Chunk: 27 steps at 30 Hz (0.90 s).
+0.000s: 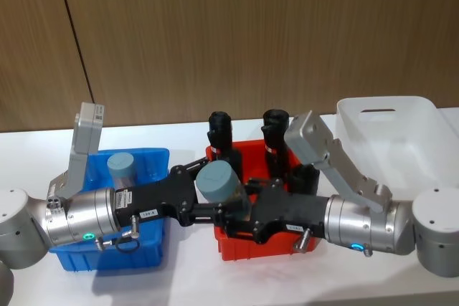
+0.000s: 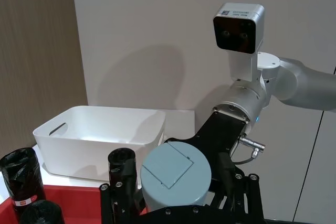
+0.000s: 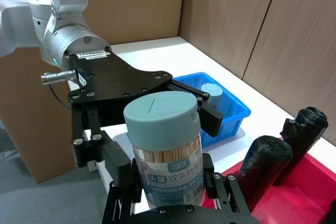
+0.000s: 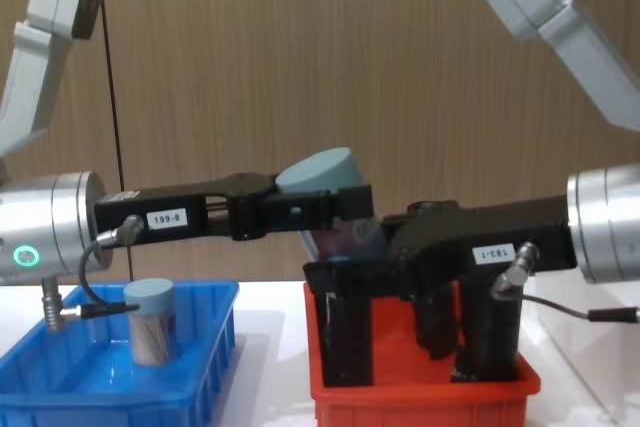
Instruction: Pick the cotton swabs from the blue box and place them into the white box.
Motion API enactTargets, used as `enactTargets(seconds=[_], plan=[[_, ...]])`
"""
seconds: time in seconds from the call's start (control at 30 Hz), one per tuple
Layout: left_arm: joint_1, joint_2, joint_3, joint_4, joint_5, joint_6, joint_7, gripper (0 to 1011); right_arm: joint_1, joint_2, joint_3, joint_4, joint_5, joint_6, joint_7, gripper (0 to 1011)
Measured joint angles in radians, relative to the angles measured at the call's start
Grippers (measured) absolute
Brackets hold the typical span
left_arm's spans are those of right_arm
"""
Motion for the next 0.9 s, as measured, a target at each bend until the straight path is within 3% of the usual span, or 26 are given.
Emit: enactTargets(seconds=[0.33,0.9], plan=[[0.000,0.000,0.000,0.000,0.000,0.000,0.000,1004,-0.015,0.026,0.012,-0.019,0.028,-0.003,-0.018,649],[0.000,0.000,0.000,0.000,0.000,0.000,0.000,1004,-0.086,0.136,0.083,-0.077,0.135,-0.012,-0.111,650]])
